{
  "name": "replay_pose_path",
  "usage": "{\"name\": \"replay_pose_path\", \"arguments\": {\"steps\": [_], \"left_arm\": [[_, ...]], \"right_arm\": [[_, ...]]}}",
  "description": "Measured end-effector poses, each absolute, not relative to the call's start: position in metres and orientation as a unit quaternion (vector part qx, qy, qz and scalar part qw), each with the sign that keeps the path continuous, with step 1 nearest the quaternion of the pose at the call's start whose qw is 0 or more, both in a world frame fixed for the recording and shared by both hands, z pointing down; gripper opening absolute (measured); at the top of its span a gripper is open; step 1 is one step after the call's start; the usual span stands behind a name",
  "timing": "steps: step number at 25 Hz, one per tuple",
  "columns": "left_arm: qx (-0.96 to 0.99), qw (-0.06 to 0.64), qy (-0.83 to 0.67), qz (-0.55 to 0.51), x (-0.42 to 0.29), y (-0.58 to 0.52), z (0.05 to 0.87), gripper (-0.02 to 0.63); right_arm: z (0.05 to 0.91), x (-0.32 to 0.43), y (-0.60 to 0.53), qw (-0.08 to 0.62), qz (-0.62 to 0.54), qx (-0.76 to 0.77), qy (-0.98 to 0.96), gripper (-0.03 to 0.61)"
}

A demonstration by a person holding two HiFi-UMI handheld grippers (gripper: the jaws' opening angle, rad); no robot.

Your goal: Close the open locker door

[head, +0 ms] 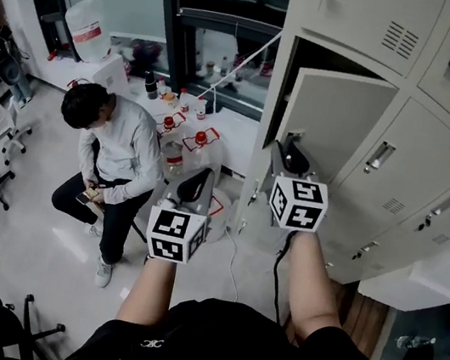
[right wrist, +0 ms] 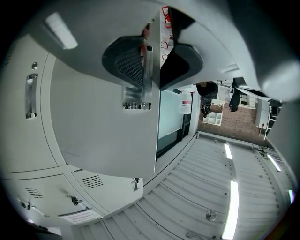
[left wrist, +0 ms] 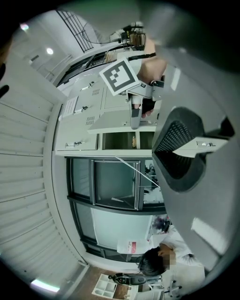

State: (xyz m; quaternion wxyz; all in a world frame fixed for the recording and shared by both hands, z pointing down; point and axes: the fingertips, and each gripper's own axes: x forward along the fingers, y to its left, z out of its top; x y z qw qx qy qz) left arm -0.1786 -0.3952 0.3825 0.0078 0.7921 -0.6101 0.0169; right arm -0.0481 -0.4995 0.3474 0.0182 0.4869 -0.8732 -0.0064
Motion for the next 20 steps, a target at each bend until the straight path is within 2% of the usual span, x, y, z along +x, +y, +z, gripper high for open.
{"name": "replay_pose_path", "arguments": {"steps": [20], "left_arm": [[0.782, 0.005, -0.623, 0.03, -0.226, -0.44, 0.372, 0.0]], "right_arm": [[0.346, -0.076, -0.598, 0.034, 0.004, 0.522, -0.852, 0.103]]}}
